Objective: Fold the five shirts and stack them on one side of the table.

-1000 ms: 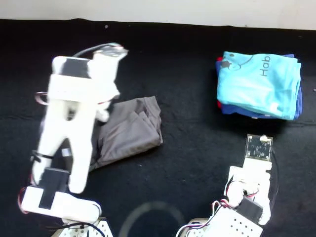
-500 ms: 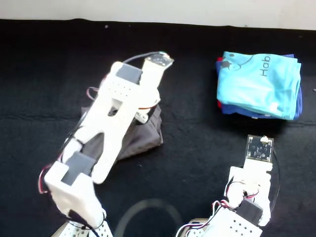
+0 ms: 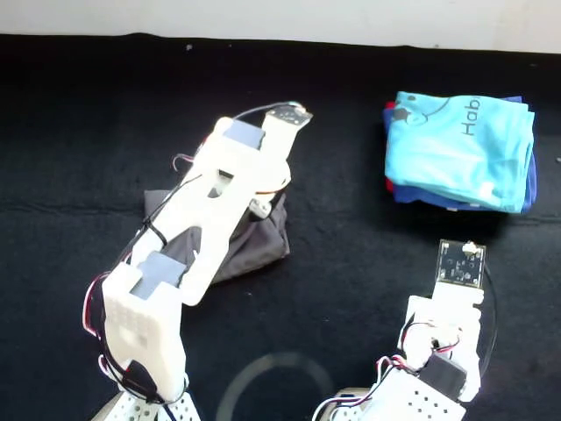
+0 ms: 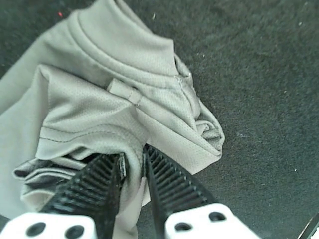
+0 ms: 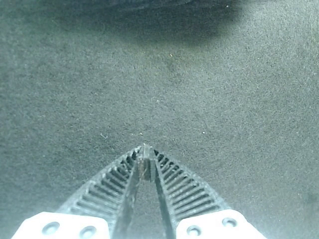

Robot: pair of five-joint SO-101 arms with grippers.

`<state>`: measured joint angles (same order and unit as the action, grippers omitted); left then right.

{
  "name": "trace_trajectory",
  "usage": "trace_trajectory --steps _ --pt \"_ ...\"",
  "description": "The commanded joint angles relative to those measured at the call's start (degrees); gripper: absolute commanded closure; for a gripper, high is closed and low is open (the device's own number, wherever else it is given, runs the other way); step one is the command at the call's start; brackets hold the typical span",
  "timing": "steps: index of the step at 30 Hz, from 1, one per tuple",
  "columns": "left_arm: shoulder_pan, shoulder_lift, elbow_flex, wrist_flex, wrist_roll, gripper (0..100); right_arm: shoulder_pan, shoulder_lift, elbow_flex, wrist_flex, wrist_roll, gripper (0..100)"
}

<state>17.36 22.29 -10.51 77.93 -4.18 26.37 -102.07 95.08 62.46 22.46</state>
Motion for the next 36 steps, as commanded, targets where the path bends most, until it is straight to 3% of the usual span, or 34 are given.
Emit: trace_trajectory --steps 1,14,22,30,34,36 --pt "0.92 -0.57 -2.68 -0.26 0.18 99 0.13 -0.31 8.13 0.22 0.18 99.2" --pt "0.84 -0.57 -5.14 4.04 0.09 98 0.13 -0.31 8.13 0.22 0.18 99.2" --pt "-0.48 -0.92 -17.89 15.47 -0.18 80 0.04 -0.31 8.13 -0.13 0.18 99.2" --pt "-9.45 -1.01 -28.44 22.86 -3.43 81 0.04 -0.31 8.13 -0.13 0.18 99.2" --pt "-17.71 0.66 -25.63 22.95 -6.15 100 0.04 -0.31 8.13 -0.13 0.18 99.2" --pt "-20.70 2.42 -22.11 22.95 -8.35 97 0.04 -0.31 8.13 -0.13 0.18 99.2"
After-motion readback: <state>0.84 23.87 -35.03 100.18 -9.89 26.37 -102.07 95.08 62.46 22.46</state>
